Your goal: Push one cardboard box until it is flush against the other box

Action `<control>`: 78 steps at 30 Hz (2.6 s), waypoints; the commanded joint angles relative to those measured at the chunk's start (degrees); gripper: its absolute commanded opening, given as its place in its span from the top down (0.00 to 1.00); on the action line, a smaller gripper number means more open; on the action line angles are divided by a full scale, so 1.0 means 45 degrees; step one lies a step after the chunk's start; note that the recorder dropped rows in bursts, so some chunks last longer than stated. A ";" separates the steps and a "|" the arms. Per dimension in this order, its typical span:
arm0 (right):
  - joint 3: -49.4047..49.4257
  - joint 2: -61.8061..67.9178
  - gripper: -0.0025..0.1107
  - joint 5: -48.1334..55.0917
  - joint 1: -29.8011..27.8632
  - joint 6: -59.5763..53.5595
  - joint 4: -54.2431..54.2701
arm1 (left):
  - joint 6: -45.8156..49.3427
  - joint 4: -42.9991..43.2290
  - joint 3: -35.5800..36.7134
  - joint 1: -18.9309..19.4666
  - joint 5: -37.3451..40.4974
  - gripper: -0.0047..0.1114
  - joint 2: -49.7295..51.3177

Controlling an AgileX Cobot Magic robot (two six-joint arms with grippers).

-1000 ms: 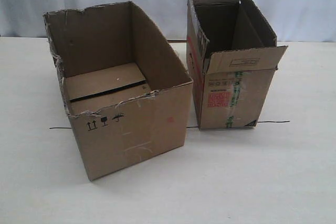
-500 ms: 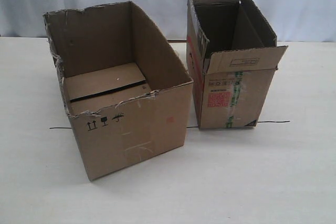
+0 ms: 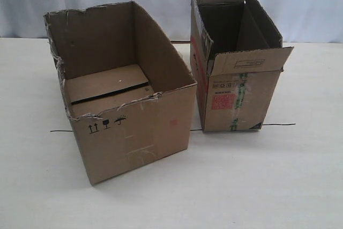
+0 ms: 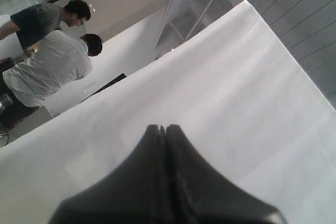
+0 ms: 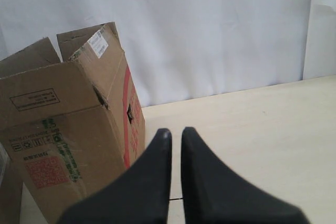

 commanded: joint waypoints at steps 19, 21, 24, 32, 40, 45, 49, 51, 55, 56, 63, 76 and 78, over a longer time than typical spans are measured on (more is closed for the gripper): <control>0.0049 -0.0044 0.93 -0.0173 -0.0072 -0.0109 0.0032 | 0.9240 -0.0615 -0.7522 -0.1805 1.4077 0.96 0.9482; 0.0049 -0.0044 0.93 -0.0173 -0.0072 -0.0109 0.0032 | 0.9240 -0.0451 -0.7494 -0.2474 1.4426 0.96 0.9507; 0.0049 -0.0044 0.93 -0.0173 -0.0072 -0.0109 0.0032 | 0.9325 -0.0296 -0.7494 -0.3483 1.5068 0.96 0.9507; 0.0049 -0.0044 0.93 -0.0173 -0.0072 -0.0109 0.0032 | 0.9281 -0.0218 -0.7494 -0.6266 1.5206 0.96 0.9754; 0.0049 -0.0044 0.93 -0.0142 -0.0072 -0.0109 0.0038 | 0.9314 0.0648 -0.7990 -0.8523 1.5581 0.96 1.2558; 0.0049 -0.0044 0.93 -0.0142 -0.0072 -0.0109 0.0038 | 0.9314 0.1932 -0.9816 -1.0135 1.6975 0.96 1.4113; 0.0049 -0.0044 0.93 -0.0142 -0.0072 -0.0109 0.0038 | 0.9314 0.2967 -1.1580 -1.0877 1.7948 0.96 1.5446; 0.0049 -0.0044 0.93 -0.0142 -0.0072 -0.0109 0.0038 | 0.9483 0.3403 -1.2340 -1.1065 1.8099 0.96 1.6270; 0.0049 -0.0044 0.93 -0.0142 -0.0072 -0.0109 0.0038 | 1.0340 0.3625 -1.3738 -1.1100 1.9687 0.96 1.7943; 0.0049 -0.0044 0.93 -0.0142 -0.0072 -0.0109 0.0038 | 1.0339 0.3756 -1.4023 -1.1100 2.0002 0.96 1.8267; 0.0049 -0.0044 0.93 -0.0142 -0.0072 -0.0109 0.0038 | 0.8127 0.3987 -1.4460 -1.1356 1.8059 0.96 1.7817; 0.0049 -0.0044 0.93 -0.0142 -0.0072 -0.0109 0.0038 | 0.0678 1.0034 -1.2603 -1.5475 1.6244 0.96 1.7528; 0.0049 -0.0044 0.93 -0.0142 -0.0072 -0.0109 0.0038 | 0.0102 1.0034 -1.2151 -1.5761 1.5818 0.96 1.7528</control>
